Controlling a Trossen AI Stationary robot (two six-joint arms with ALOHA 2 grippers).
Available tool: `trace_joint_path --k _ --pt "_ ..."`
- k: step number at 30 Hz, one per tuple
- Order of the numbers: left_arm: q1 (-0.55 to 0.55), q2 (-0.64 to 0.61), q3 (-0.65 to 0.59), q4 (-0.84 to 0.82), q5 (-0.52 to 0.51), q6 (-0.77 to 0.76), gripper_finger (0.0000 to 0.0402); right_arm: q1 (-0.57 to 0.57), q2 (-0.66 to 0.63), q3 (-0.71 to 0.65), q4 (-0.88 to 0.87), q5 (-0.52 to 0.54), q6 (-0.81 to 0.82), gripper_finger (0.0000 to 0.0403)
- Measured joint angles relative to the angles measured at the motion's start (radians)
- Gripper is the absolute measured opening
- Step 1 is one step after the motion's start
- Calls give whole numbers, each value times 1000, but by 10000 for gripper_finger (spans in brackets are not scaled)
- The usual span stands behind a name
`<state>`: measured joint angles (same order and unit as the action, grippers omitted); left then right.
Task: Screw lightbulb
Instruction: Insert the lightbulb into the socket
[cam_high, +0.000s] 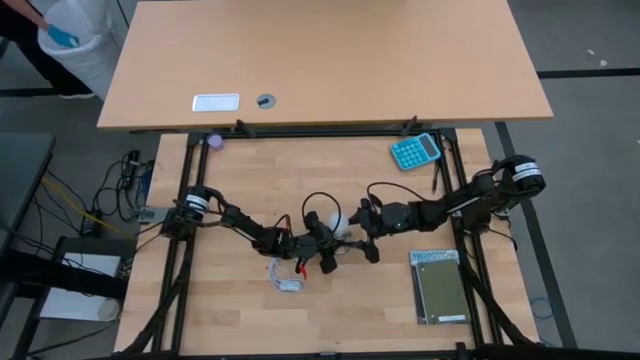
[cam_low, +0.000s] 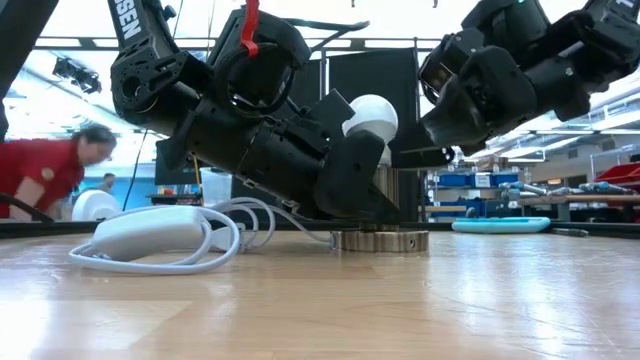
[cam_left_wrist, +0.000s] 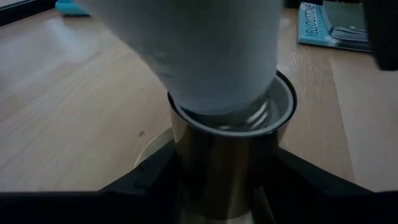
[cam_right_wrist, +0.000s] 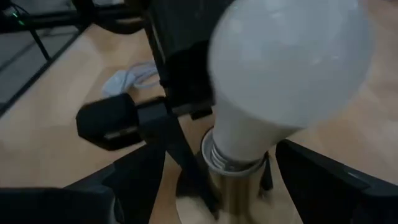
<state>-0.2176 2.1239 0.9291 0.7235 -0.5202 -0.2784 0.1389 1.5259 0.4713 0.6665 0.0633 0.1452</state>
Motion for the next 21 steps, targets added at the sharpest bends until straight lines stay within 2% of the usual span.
trace_joint_path --k 8,13,21 --pt "0 0 0 0 0 -11 206 54 -84 0 -74 57 -7 308" --pt "0 0 0 0 0 -14 206 64 -101 0 -154 131 16 308" --pt "0 0 0 5 0 -14 206 28 -92 0 -110 114 10 308"
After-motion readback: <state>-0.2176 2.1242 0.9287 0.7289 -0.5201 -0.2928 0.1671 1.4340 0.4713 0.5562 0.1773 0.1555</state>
